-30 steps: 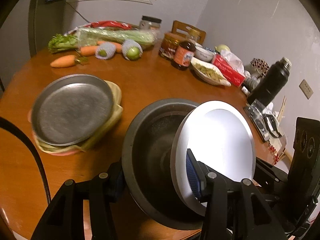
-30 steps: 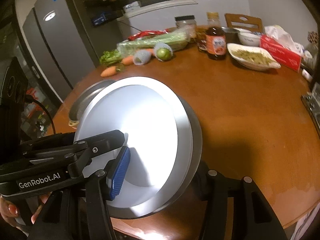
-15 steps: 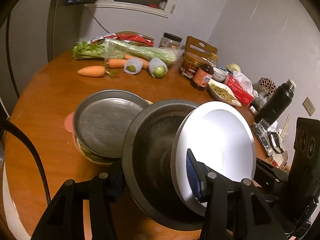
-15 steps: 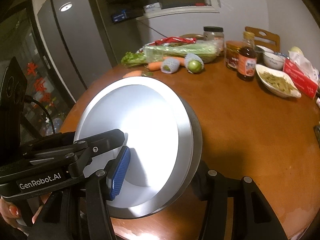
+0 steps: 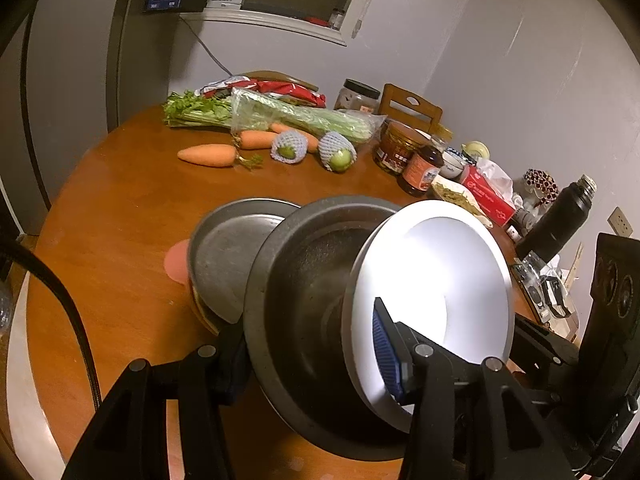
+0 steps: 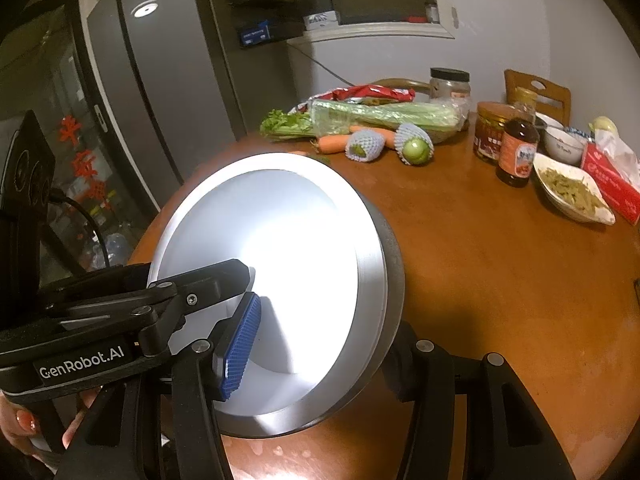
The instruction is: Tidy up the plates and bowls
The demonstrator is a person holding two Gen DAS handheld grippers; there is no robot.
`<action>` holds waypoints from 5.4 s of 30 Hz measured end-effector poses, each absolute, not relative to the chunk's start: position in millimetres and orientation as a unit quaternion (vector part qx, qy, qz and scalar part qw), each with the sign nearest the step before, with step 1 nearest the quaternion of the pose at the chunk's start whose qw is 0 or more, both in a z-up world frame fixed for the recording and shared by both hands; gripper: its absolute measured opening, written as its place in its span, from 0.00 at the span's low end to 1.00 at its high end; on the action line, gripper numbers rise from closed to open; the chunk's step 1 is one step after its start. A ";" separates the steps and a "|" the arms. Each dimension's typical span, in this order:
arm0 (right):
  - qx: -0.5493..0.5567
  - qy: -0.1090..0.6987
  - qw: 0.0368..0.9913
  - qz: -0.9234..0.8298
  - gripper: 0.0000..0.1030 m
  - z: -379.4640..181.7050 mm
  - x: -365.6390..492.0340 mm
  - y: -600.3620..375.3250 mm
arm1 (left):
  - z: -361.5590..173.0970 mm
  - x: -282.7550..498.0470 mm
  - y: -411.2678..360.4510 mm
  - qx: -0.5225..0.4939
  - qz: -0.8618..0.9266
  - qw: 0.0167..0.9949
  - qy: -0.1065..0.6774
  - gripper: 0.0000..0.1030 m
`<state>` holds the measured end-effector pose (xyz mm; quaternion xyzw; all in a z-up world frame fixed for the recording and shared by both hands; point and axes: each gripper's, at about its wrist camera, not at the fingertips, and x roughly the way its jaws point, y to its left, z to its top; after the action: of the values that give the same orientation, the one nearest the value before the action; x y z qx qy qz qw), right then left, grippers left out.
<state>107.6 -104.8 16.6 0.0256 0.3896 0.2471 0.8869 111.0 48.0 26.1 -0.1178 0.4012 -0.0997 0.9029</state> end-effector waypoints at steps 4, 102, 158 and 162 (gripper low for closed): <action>0.023 0.389 0.886 0.251 0.55 15.5 114.7 -95.3 | 24.4 116.9 57.6 -0.118 -0.093 0.904 0.401 0.50; 0.006 0.410 0.882 0.234 0.56 6.2 174.9 -52.2 | 17.4 167.0 98.0 -0.111 -0.033 0.907 0.404 0.55; 0.028 0.357 0.918 0.171 0.67 15.7 32.8 -127.2 | 7.3 26.9 51.7 -0.044 0.013 0.919 0.391 0.64; 0.027 0.354 0.919 0.171 0.67 15.2 26.0 -130.1 | 8.7 24.4 47.4 -0.041 0.009 0.920 0.389 0.64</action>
<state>26.0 -130.1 15.2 0.0272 0.3538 0.1711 0.9191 24.4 47.4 8.7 -0.0407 0.3886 0.0087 0.9205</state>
